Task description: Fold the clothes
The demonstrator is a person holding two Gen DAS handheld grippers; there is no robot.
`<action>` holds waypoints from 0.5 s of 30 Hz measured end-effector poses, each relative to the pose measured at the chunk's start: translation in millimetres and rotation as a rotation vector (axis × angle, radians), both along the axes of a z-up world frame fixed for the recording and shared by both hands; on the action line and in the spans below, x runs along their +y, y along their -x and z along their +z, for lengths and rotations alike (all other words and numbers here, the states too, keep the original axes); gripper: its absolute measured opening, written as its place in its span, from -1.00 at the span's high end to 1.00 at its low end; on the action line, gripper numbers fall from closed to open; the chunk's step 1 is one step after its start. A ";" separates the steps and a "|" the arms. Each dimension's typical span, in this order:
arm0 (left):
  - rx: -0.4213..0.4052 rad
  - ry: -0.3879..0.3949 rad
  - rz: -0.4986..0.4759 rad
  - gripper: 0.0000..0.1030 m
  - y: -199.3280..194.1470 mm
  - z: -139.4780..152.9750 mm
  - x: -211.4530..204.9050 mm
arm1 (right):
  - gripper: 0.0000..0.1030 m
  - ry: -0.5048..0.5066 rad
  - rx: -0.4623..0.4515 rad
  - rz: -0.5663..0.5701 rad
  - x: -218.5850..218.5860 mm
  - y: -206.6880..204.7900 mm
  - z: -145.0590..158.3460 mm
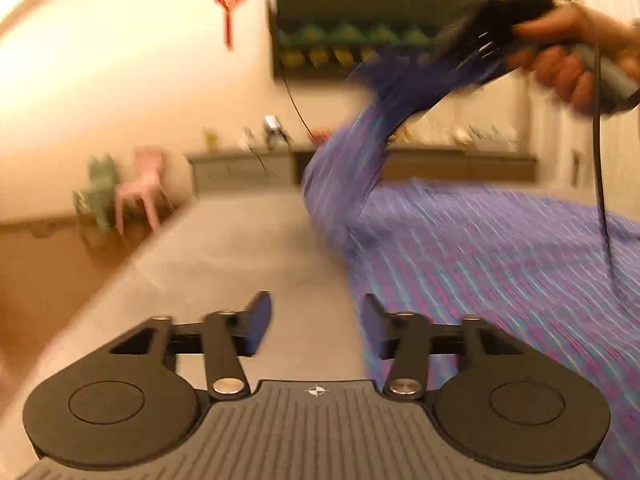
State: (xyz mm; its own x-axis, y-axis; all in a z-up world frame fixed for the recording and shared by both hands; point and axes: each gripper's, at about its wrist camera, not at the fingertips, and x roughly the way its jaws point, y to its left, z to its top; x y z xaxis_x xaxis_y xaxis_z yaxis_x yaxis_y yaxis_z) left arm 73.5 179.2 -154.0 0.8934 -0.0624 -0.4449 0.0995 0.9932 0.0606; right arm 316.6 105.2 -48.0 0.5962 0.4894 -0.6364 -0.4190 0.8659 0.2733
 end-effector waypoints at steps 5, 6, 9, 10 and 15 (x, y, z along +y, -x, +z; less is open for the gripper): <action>0.217 -0.009 -0.017 -0.08 4.9 -26.0 -22.1 | 0.93 -0.069 0.104 -0.298 -159.8 6.4 -56.8; 0.221 -0.015 -0.009 -0.08 5.4 -24.5 -25.0 | 0.93 -0.090 0.133 -0.308 -168.8 5.5 -73.2; 0.242 -0.047 -0.002 0.75 4.4 -14.9 -38.7 | 0.93 -0.162 0.202 -0.310 -185.6 3.6 -115.9; 0.236 -0.061 -0.008 0.93 8.6 -10.7 -44.0 | 0.93 -0.186 0.210 -0.298 -186.7 3.9 -126.4; 0.175 -0.137 -0.079 0.96 30.3 21.5 -85.6 | 0.93 -0.392 0.135 -0.309 -223.2 9.3 -115.7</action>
